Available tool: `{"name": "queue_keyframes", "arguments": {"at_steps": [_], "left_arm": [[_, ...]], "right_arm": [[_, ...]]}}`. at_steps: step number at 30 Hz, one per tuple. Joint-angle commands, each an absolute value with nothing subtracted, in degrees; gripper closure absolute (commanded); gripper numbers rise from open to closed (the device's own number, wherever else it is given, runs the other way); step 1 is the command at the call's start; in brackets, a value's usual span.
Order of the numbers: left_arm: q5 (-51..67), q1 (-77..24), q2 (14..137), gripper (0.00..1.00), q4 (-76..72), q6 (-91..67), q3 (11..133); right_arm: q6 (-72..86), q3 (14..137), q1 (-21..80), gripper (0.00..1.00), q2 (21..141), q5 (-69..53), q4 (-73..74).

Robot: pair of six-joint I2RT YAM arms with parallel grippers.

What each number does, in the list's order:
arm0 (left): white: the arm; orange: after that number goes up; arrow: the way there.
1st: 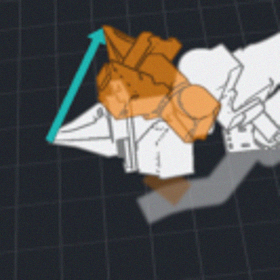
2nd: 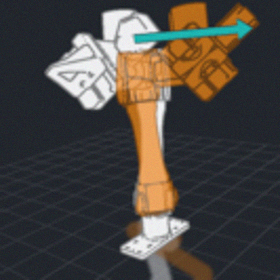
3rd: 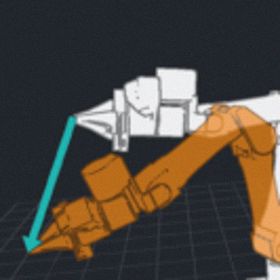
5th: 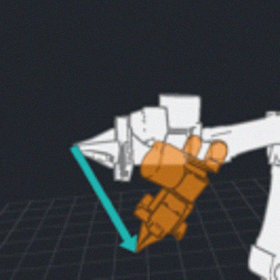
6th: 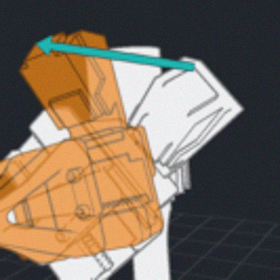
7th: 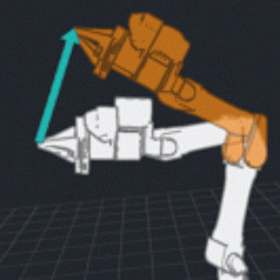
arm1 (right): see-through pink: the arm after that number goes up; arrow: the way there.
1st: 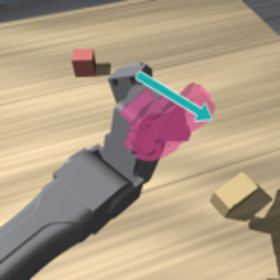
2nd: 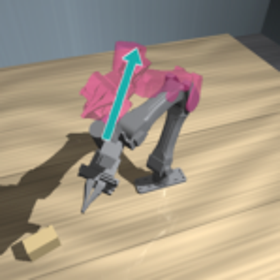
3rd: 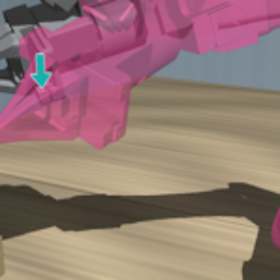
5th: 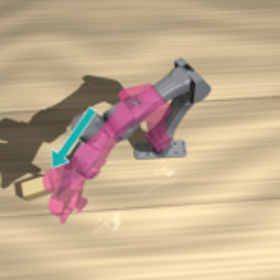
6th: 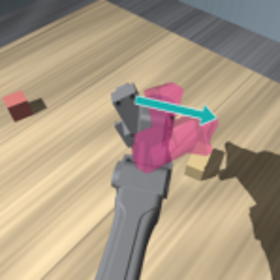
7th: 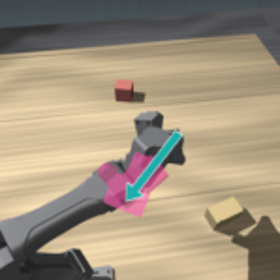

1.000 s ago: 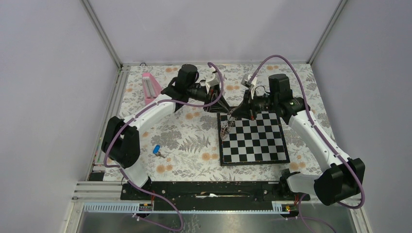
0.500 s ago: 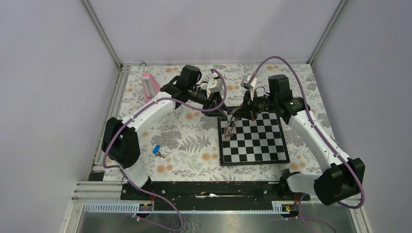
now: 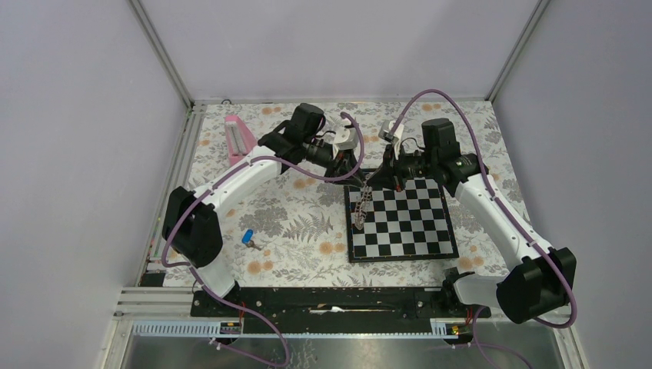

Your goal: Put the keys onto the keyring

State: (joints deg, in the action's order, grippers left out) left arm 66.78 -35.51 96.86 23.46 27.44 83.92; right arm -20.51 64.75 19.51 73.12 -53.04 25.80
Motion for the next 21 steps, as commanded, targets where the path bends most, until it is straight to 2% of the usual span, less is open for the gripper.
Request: {"name": "queue_keyframes", "arguments": {"at_steps": [1, 6, 10, 14, 16, 18, 21], "left_arm": [[66.8, -35.7, 97.2, 0.78, 22.0, 27.9, 86.3], [66.8, -35.9, 97.7, 0.88, 22.1, 27.9, 86.5], [66.7, -35.9, 98.0, 1.00, 20.1, 25.5, 86.6], [65.9, -35.6, 97.1, 1.00, 14.0, 18.6, 84.4], [67.5, -34.7, 96.1, 1.00, 7.0, 11.5, 81.5], [69.3, -33.3, 94.8, 1.00, -6.2, -4.1, 76.6], [69.8, -31.7, 93.4, 1.00, -36.3, -28.9, 67.3]], "right_arm": [[-19.9, 65.4, 20.0, 1.00, 71.8, -53.9, 22.8], [-19.5, 65.1, 20.0, 1.00, 71.4, -53.9, 22.4], [-18.8, 64.8, 20.0, 1.00, 71.0, -53.7, 21.8], [-17.7, 64.3, 20.0, 1.00, 69.6, -52.7, 20.8], [-16.7, 64.1, 19.8, 0.93, 68.3, -52.2, 20.0], [-15.3, 64.1, 19.3, 0.77, 67.0, -52.5, 19.4], [-13.0, 64.9, 18.2, 0.60, 66.2, -53.9, 18.9]]}}
